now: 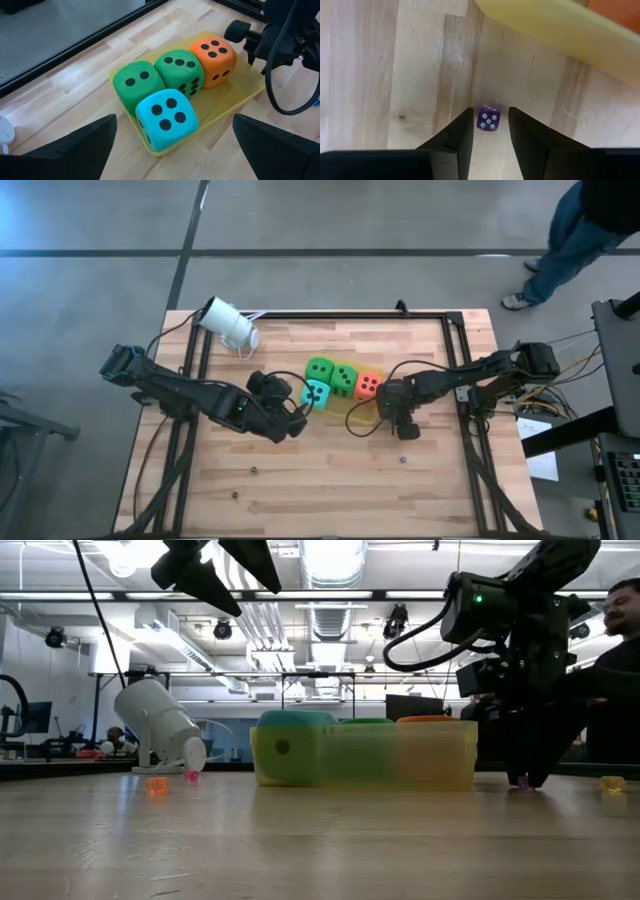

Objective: Pick & Place Dice
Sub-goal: Put the small purple dice into the yellow bin

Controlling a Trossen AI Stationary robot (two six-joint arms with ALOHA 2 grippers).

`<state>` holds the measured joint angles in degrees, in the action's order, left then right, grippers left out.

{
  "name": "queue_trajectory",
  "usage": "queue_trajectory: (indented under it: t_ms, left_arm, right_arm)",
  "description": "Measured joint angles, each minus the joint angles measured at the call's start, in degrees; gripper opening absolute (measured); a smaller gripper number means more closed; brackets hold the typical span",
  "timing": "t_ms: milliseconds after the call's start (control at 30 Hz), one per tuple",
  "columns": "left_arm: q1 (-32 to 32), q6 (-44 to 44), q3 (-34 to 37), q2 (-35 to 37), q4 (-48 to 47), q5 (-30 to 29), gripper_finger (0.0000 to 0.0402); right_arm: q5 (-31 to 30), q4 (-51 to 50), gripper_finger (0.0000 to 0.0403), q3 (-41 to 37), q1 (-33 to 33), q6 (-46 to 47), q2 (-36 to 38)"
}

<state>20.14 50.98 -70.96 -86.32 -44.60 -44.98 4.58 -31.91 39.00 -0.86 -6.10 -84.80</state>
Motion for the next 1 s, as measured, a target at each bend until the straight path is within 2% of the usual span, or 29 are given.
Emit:
queue_trajectory:
  t_ms: [333, 500, 800, 1000]
  left_arm:
    - [-0.01, 0.0, 0.0, -0.01, 0.0, -0.01, 0.04]
    - [-0.02, 0.0, 0.0, -0.01, 0.0, 0.01, 0.04]
    - [-0.02, -0.02, 0.02, -0.02, -0.02, 0.03, 0.04]
    - [-0.02, -0.02, 0.02, -0.02, -0.04, 0.03, 0.04]
  right_arm:
    - [-0.04, 0.41, 0.0039, 0.0, -0.02, 0.08, -0.04]
    - [-0.02, -0.77, 0.0038, 0.72, -0.02, 0.12, 1.56]
    - [-0.08, -6.67, 0.0038, 6.97, -0.02, 0.1, 9.59]
    - [-0.61, -3.43, 0.004, 9.34, -0.02, 0.05, 12.6]
